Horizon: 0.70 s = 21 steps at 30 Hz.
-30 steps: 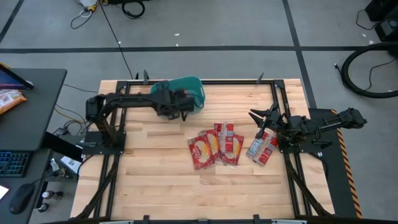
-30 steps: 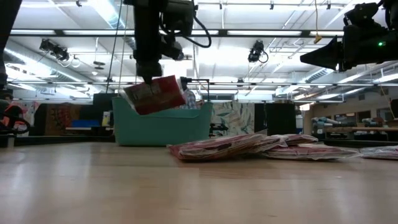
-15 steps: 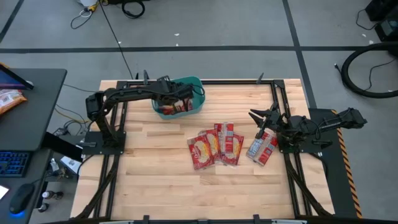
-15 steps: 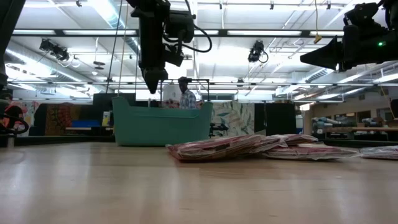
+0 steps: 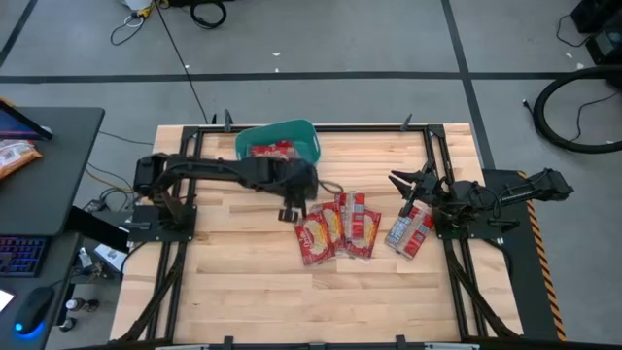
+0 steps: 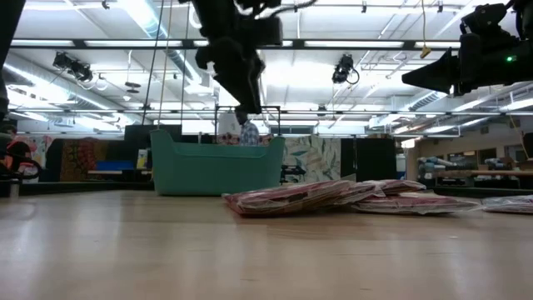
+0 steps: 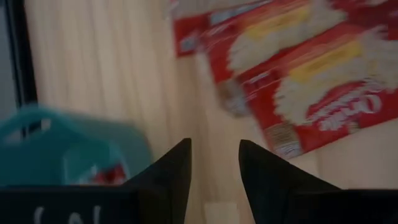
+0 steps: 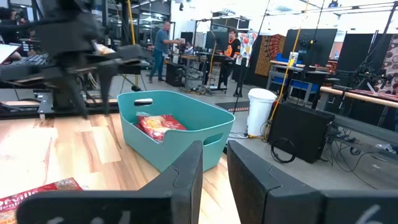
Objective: Sort popcorn bags into baskets
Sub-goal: Stack the popcorn bag into the green bin
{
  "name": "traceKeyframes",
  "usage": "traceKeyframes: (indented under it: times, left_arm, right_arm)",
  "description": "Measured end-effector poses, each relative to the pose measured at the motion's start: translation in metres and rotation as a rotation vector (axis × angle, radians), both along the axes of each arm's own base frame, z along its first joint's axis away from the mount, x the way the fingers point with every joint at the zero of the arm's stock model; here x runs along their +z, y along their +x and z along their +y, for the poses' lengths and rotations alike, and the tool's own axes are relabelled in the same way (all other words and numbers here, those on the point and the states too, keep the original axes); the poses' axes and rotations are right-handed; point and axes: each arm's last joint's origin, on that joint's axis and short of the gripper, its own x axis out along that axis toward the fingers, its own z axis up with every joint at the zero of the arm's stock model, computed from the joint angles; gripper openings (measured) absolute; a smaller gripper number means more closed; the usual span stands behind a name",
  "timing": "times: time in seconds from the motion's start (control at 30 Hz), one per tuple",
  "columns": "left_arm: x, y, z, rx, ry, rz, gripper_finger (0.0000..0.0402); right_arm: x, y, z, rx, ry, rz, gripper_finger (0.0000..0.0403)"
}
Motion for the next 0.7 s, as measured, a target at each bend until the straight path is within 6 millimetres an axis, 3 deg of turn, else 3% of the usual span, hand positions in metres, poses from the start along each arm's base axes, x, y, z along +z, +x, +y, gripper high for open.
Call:
traceKeyframes:
  times: [0.23,0.7]
  left_arm:
    - [-0.003,0.006,-0.034,-0.093,0.028,-0.014,0.0140]
    - [-0.071,0.019,-0.089,-0.256,0.150,0.219,0.0199]
  right_arm:
    - [0.000,0.000,0.000,0.000,0.000,0.000,0.0080]
    - [0.001,0.000,0.000,0.000,0.001,-0.007,0.0080]
